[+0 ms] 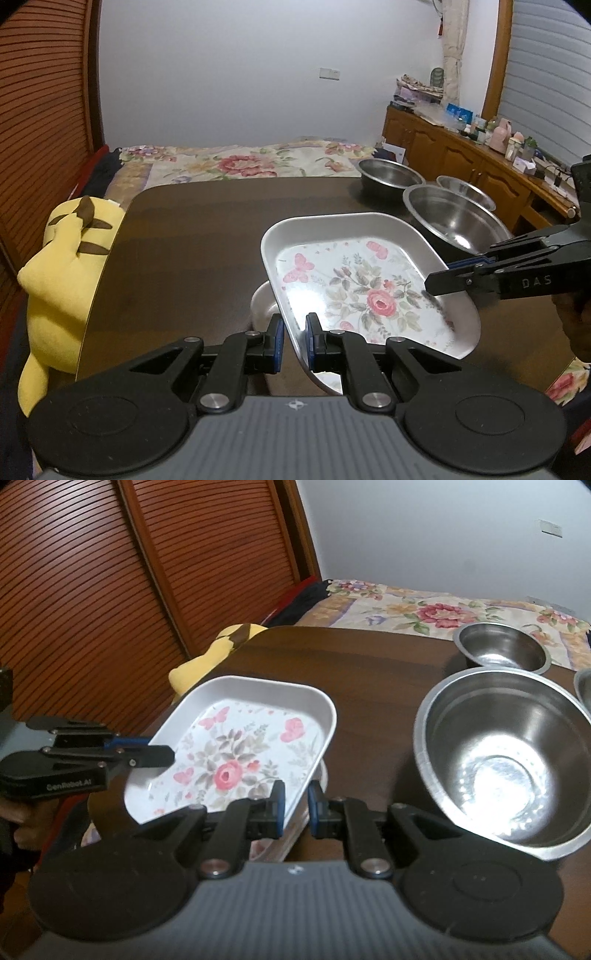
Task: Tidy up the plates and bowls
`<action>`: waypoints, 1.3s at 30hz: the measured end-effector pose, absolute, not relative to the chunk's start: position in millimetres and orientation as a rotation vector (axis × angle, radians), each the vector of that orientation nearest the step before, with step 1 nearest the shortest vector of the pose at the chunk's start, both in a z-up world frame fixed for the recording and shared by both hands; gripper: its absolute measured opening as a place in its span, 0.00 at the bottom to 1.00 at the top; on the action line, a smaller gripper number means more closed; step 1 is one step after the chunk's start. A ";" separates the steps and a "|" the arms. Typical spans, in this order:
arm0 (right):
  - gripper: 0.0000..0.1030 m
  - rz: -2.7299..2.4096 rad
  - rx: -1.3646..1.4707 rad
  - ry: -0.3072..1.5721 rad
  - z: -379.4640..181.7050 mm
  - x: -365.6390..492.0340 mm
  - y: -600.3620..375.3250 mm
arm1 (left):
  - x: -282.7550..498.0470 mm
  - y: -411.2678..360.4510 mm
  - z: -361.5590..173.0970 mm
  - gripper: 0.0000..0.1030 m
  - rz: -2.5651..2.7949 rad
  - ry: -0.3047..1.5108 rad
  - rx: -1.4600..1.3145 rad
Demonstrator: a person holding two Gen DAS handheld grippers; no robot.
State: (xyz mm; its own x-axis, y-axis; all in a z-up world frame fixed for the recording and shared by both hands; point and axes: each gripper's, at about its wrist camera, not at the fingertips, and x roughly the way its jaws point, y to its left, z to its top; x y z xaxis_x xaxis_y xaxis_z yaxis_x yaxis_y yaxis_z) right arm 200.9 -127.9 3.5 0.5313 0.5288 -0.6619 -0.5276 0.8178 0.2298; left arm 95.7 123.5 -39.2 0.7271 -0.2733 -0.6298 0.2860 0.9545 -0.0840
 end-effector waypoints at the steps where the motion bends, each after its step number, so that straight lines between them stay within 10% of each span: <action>1: 0.14 0.632 -0.002 0.786 2.9 198.7 -126.8 | 94.3 124.5 -40.8 0.12 -0.304 0.693 0.019; 39: 0.16 0.593 0.107 0.616 -31.1 170.9 -135.1 | 84.4 111.5 -69.3 0.13 -0.192 0.645 0.122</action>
